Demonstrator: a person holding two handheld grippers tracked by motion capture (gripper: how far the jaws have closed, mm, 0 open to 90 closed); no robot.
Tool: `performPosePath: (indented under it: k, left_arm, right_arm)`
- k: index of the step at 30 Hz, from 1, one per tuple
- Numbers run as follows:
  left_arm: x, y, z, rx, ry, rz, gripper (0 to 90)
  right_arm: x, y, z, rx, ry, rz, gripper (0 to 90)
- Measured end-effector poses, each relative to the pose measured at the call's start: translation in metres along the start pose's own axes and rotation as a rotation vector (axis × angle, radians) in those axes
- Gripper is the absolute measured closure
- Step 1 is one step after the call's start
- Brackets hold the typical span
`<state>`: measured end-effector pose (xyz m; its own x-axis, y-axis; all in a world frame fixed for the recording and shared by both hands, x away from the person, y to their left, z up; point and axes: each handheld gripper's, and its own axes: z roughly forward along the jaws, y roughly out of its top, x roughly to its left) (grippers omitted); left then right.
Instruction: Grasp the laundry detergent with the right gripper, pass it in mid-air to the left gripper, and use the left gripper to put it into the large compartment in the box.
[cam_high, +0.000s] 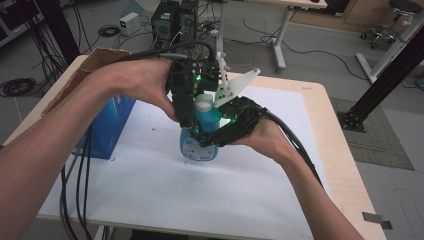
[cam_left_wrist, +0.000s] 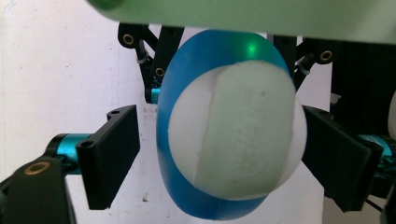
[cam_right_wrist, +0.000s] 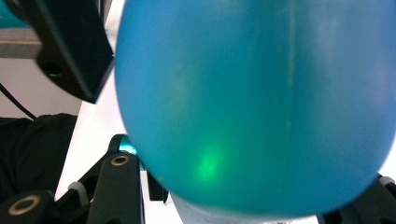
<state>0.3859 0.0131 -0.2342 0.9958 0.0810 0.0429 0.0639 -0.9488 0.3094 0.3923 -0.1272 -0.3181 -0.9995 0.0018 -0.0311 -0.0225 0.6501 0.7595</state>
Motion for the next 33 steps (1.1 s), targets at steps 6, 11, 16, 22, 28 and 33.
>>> performPosePath:
  k: [6,11,16,22,28,33]
  left_arm:
    - [0.0002,0.0,0.0012,-0.005,-0.005,0.0,18.2]
    - [0.0002,0.0001,0.0016,-0.008,-0.009,0.002,20.4]
    - [0.0001,0.0005,0.0024,-0.01,-0.011,0.007,21.6]
    - [0.0001,0.0002,0.0026,-0.001,-0.008,0.008,24.8]
    - [-0.0004,0.0001,0.0015,0.002,-0.005,0.014,27.4]
    - [-0.0008,0.0,0.0014,0.003,-0.002,0.009,30.7]
  right_arm:
    - [0.0001,-0.0002,0.0006,0.001,0.0,0.001,47.1]
    - [0.0,-0.0002,0.0009,0.001,-0.001,-0.002,47.1]
    - [0.0001,-0.0003,0.0016,0.001,-0.002,0.0,47.0]
    - [0.0005,-0.0004,0.0019,0.007,-0.002,0.0,47.0]
    - [0.0002,-0.0005,0.0017,0.001,-0.006,-0.004,47.0]
    - [0.0007,-0.0005,0.0017,0.002,-0.004,-0.004,46.9]
